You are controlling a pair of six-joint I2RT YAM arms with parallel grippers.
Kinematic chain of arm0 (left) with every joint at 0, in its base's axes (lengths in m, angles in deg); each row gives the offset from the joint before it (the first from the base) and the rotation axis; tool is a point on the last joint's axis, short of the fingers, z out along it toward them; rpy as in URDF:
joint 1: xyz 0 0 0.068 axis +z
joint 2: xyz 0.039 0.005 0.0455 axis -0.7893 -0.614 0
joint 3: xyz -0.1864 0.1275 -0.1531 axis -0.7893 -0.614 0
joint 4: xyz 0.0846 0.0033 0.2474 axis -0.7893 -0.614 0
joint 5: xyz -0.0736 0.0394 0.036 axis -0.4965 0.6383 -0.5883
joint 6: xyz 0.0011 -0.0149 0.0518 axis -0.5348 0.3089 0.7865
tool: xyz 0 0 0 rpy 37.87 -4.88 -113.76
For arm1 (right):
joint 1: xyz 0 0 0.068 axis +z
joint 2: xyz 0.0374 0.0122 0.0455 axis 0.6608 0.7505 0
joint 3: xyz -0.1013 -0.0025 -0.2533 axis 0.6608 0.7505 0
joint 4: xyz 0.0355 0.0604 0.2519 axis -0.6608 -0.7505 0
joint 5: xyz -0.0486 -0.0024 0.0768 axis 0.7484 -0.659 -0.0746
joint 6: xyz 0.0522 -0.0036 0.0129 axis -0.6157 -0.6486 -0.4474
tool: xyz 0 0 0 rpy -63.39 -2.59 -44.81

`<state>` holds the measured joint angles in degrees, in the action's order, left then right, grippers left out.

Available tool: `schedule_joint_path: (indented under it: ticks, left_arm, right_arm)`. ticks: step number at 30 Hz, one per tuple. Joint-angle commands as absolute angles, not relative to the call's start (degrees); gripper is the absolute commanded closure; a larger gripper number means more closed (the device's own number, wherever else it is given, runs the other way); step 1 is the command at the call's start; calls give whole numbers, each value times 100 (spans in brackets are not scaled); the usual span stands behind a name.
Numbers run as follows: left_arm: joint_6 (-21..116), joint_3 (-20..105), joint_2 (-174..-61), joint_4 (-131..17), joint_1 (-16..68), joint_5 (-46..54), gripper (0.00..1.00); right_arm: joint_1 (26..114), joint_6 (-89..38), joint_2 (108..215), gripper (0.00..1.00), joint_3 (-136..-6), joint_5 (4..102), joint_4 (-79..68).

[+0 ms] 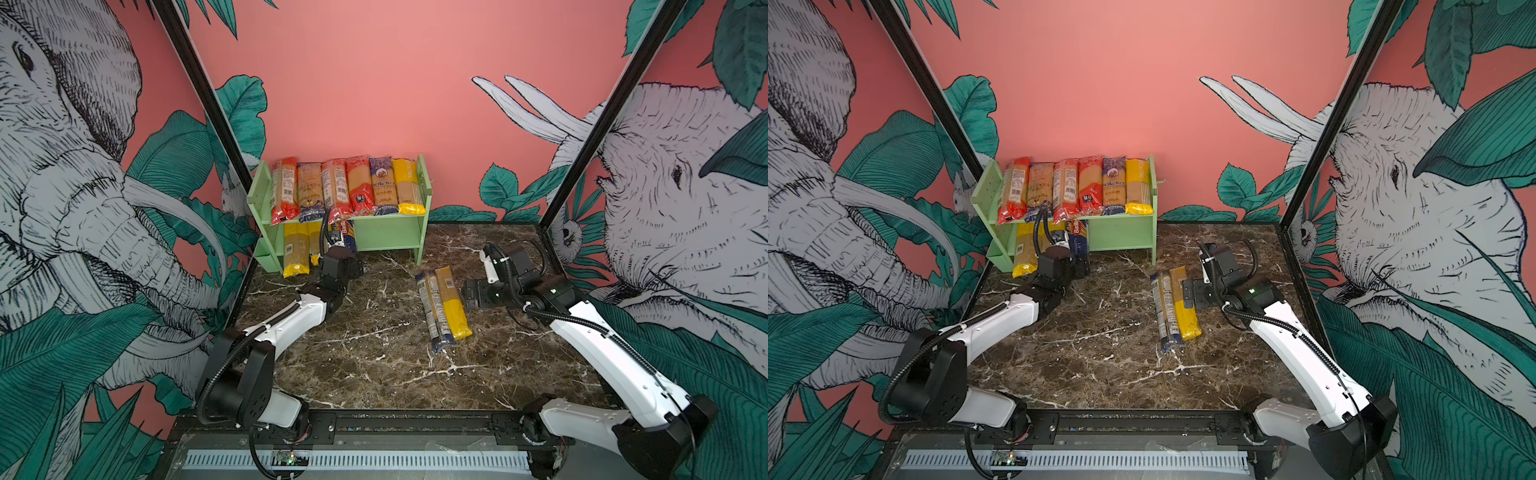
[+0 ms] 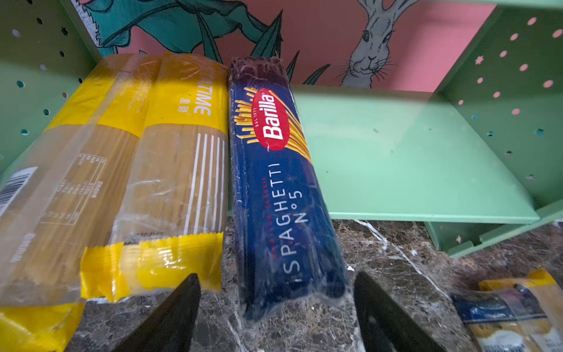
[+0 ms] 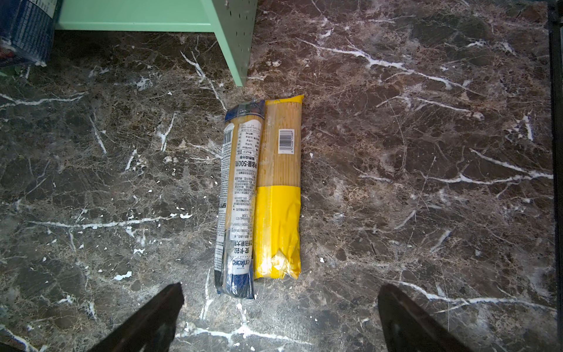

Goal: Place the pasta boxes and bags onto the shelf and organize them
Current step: 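Lift the blue Barilla pack upright onto the lower shelf tier with left gripper, then open the left gripper and withdraw it down to the clear-wrapped pack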

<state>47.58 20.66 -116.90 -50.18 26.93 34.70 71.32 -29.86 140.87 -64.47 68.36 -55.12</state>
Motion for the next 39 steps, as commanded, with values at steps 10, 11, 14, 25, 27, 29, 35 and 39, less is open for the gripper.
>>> schedule_joint_path:
  ticks: [10,11,14,25,27,29,35,39]
  left_arm:
    - [4239,1437,-9987,-6399,1686,4133,21]
    - [4152,1348,-9809,-6531,1565,4180,21]
    - [3893,1045,-9305,-6848,1232,4291,21]
    - [2834,156,-8247,-7443,-316,4835,21]
    - [2711,108,-8303,-7427,-587,4972,21]
    - [2556,83,-8414,-7400,-862,5141,21]
    - [2171,-184,-8865,-6550,-1292,4941,20]
    - [2046,-79,-9386,-6290,-1563,4945,19]
  right_arm:
    - [7257,-3342,13682,1,-5887,6752,-5564]
    - [7293,-3377,13621,1,-5842,6778,-5567]
    - [7399,-3445,13459,1,-5759,6896,-5654]
    - [8012,-3870,12942,1,-5452,7357,-5997]
    - [8109,-3925,12830,1,-5440,7516,-6112]
    - [8178,-3991,12677,1,-5415,7626,-6245]
    - [8259,-4163,12177,1,-5197,7797,-6561]
    - [8275,-4239,11885,1,-5010,7846,-6681]
